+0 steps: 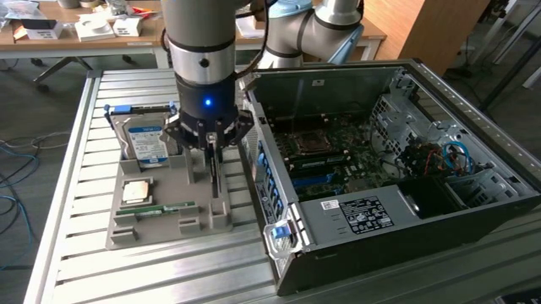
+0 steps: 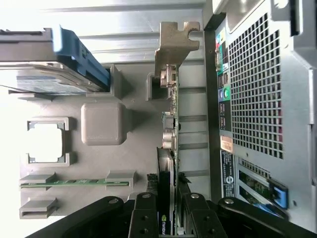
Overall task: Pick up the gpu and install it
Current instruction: 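Pick up the gpu and move the gpu toward the slot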
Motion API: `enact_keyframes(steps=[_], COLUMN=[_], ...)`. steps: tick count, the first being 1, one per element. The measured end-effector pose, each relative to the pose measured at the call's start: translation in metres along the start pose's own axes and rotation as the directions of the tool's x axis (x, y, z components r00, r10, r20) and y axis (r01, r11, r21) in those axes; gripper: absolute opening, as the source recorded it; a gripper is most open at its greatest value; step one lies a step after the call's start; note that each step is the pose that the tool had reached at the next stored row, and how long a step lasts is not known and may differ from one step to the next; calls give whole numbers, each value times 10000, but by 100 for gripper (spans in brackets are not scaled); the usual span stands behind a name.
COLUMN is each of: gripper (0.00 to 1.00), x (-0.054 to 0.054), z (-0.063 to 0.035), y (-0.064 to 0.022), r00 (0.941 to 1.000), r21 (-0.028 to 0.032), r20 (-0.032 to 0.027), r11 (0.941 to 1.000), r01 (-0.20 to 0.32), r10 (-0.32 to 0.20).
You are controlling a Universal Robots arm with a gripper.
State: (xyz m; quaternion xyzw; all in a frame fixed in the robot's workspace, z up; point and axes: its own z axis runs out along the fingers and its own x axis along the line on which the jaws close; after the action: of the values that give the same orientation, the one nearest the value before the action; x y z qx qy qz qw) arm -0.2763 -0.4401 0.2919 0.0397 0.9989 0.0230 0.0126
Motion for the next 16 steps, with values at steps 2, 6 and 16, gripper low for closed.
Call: enact_keyframes(steps=[2,6,16], gripper=[26,26,26], x=[-2,-7,-19], z=[-89,-268,-724], y=[4,13,34], r00=[10000,10000,10000], r21=[0,0,0], r20=[-1,-1,0], r11=[10000,10000,10000], r01=[0,0,0], r10=[0,0,0])
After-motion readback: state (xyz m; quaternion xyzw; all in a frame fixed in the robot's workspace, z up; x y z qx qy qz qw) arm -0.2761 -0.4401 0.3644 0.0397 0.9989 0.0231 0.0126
